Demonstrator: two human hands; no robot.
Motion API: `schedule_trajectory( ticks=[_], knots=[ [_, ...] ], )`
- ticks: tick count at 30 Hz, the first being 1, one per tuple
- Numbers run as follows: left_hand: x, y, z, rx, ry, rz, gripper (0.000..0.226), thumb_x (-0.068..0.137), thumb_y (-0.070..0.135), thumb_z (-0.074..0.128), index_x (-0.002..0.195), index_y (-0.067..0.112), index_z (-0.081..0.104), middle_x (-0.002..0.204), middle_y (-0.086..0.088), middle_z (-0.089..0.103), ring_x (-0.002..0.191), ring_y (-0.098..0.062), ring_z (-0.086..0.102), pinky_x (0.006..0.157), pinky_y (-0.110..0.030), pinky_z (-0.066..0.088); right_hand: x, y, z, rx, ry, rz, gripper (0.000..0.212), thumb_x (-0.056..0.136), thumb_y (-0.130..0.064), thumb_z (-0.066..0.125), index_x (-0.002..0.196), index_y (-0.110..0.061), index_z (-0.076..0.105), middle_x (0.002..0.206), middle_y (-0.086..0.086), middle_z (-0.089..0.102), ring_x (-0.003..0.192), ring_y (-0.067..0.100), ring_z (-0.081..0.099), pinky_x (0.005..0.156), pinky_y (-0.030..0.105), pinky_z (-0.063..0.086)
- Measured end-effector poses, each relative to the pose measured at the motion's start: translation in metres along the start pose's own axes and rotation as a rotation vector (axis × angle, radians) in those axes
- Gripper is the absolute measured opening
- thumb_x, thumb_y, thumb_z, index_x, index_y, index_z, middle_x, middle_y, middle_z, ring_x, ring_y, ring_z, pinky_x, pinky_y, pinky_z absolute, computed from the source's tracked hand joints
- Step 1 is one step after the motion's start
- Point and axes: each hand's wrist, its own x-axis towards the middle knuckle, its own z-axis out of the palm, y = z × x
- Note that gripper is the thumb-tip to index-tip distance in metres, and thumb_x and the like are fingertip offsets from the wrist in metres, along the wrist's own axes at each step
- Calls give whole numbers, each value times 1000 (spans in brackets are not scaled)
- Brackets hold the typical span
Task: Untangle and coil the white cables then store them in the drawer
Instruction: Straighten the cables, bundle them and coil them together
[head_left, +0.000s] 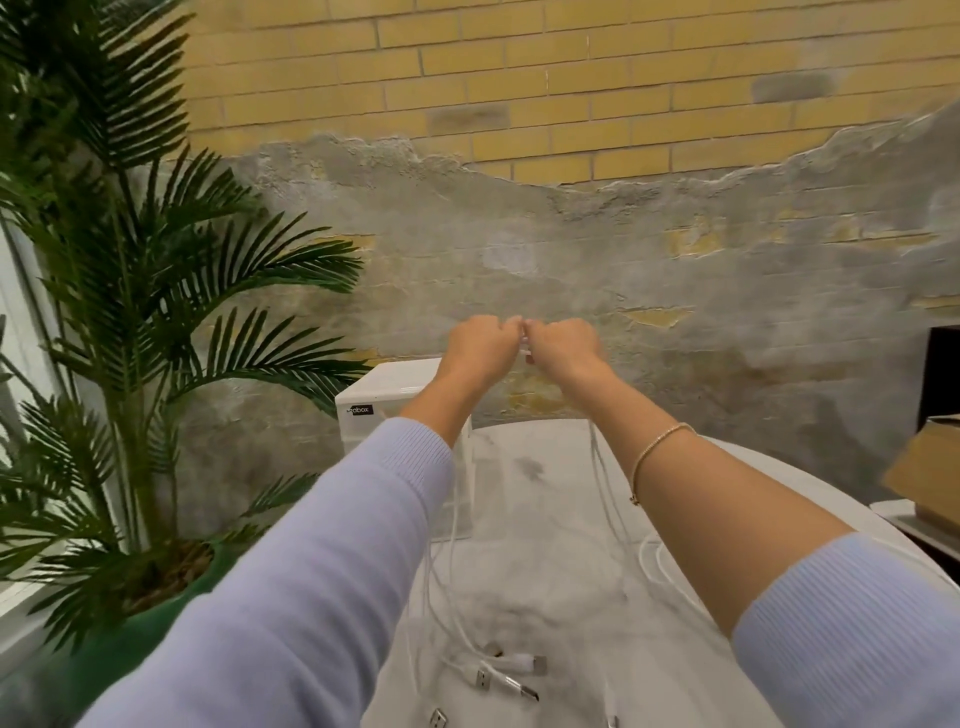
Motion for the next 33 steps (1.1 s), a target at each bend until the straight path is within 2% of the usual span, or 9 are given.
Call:
schedule_trajectory(
  ticks=[4, 7, 12, 17, 19, 22, 25, 28, 33],
  knots=[
    [-6, 4, -1, 172, -10, 73, 40, 99, 23, 35, 84, -1, 64, 72, -13, 57, 81, -32, 52, 67, -32, 36, -4, 1, -15, -222, 55, -79, 26, 86, -34, 55, 71, -14, 60, 74, 3, 60, 75, 23, 55, 58, 25, 40],
    [-7, 3, -4, 173, 6, 83, 43, 99, 23, 37, 94, -10, 64, 94, -27, 64, 94, -40, 57, 74, -38, 42, -9, 0, -21, -267, -32, -203, 34, 96, -38, 43, 106, -17, 68, 108, 6, 66, 103, 24, 56, 75, 25, 35],
    [-4, 2, -7, 198, 59, 72, 42, 98, 20, 36, 100, -12, 62, 106, -29, 63, 102, -40, 58, 79, -38, 44, -14, 3, -16, -357, -39, -127, 61, 96, -51, 31, 66, -9, 64, 69, 5, 62, 83, 27, 63, 65, 28, 37],
    [-4, -3, -8, 164, 84, 26, 42, 98, 20, 35, 100, -13, 62, 108, -30, 62, 105, -41, 57, 82, -41, 46, -17, 4, -11, -374, -60, -178, 60, 99, -48, 26, 87, -2, 63, 101, 20, 66, 99, 30, 58, 75, 30, 35],
    [-2, -5, -9, 128, 97, -2, 41, 97, 19, 36, 101, -13, 62, 108, -30, 62, 105, -41, 57, 82, -41, 46, -28, 3, -12, -319, -97, -245, 61, 103, -38, 21, 86, 0, 66, 79, 16, 67, 87, 22, 56, 80, 27, 36],
    [2, -13, -10, 73, 128, -50, 38, 95, 19, 38, 97, -10, 63, 104, -28, 63, 93, -39, 57, 73, -37, 43, -44, -2, -8, -344, -102, -366, 63, 104, -32, 20, 52, -10, 47, 52, 7, 52, 83, 26, 57, 87, 28, 34],
    [1, -19, -6, -21, 164, -75, 38, 95, 20, 40, 82, -8, 62, 86, -27, 62, 85, -43, 53, 70, -40, 42, -50, -1, -4, -345, -76, -447, 60, 102, -29, 31, 44, -13, 33, 48, 8, 46, 62, 21, 53, 73, 31, 37],
    [0, -20, -3, -91, 166, -82, 42, 98, 27, 42, 91, -8, 65, 99, -26, 65, 98, -40, 59, 80, -39, 46, -50, 5, -3, -192, -50, -473, 61, 97, -24, 47, 41, -11, 25, 41, 2, 27, 39, 14, 33, 49, 19, 30],
    [-3, -22, -1, -133, 111, -103, 44, 99, 32, 41, 97, -3, 67, 104, -23, 66, 102, -37, 59, 85, -37, 46, -51, 7, -19, -303, -247, -409, 55, 100, -34, 35, 58, -3, 51, 55, 12, 50, 38, 10, 46, 57, 13, 40]
  ],
)
